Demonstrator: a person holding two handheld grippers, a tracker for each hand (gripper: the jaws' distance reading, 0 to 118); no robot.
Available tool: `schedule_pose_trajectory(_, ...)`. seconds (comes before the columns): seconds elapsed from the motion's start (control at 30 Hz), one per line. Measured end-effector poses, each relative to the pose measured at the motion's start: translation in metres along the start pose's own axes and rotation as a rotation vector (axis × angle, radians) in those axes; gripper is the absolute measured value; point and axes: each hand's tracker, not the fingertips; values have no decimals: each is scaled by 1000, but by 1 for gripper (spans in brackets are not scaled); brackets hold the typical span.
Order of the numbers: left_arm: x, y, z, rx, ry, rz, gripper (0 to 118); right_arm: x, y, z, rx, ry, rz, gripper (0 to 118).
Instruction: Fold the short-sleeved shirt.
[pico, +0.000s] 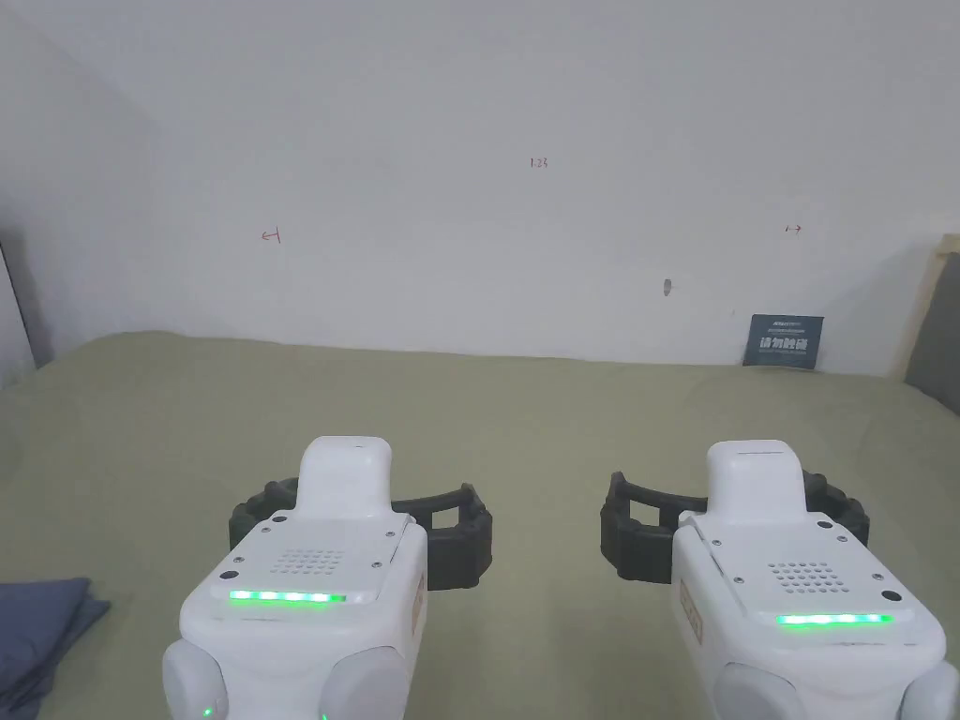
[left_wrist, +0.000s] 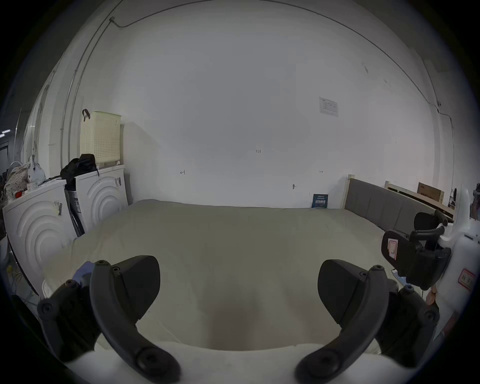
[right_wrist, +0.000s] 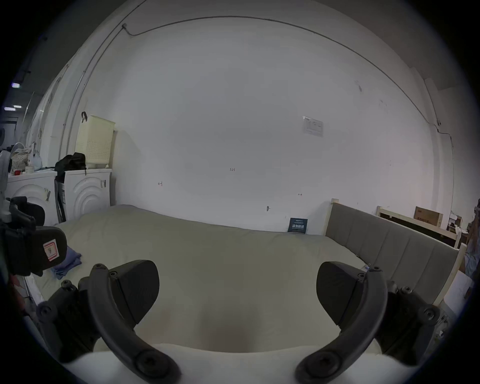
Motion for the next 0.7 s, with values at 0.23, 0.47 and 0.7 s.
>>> schedule_pose_trajectory(0.23, -5, 1, 0, -8, -5, 18, 118, -1, 0, -2, -25, -6, -4, 118)
schedule_pose_trajectory(0.47, -6, 5, 1, 3, 9, -11, 118, -5, 0, -2, -19, -15, 16, 118)
schedule_pose_trajectory(0.7, -8, 4, 1, 2, 1, 7, 118, -9, -1, -3, -13, -20, -12, 118)
